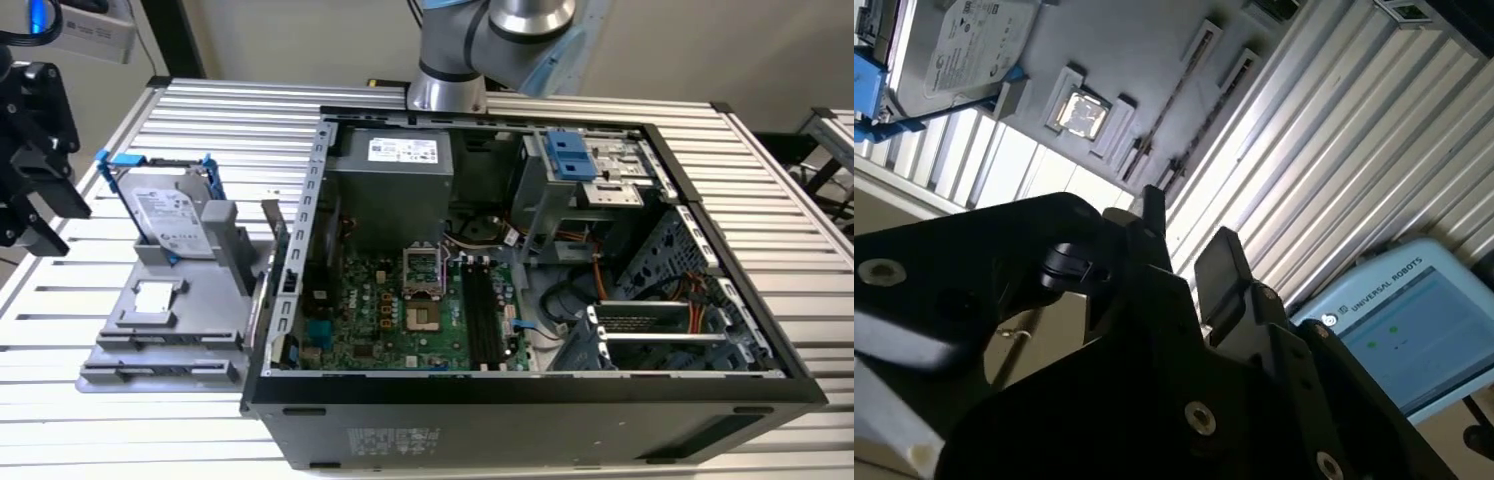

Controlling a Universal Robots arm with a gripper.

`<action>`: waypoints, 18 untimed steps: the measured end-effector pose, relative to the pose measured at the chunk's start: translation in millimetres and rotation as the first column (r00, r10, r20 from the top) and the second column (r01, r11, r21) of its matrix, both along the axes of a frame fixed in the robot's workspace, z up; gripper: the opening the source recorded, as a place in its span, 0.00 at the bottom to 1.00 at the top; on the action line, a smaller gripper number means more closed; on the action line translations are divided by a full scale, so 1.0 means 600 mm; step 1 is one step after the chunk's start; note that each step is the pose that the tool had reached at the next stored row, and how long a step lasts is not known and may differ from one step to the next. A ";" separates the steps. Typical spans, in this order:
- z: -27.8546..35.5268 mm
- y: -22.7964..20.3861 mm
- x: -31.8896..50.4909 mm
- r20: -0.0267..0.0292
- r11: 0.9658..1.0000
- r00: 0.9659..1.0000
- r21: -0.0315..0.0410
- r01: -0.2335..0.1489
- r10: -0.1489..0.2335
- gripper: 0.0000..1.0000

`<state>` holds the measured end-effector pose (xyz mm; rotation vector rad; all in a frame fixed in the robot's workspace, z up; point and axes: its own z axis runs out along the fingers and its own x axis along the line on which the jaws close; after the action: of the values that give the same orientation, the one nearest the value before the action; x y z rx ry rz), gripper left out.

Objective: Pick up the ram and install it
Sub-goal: 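Pick up the ram and move it above insertion slot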

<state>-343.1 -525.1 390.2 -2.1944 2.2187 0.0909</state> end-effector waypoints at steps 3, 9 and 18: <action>0.000 0.0000 0.000 0.000 1.000 1.000 0.000 0.000 0.000 1.00; -0.005 0.0001 0.000 -0.001 1.000 1.000 -0.001 -0.010 0.010 1.00; -0.014 0.0004 0.000 -0.001 1.000 1.000 -0.015 -0.010 0.010 1.00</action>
<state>-343.0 -524.9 381.6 -2.2140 2.2156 0.0756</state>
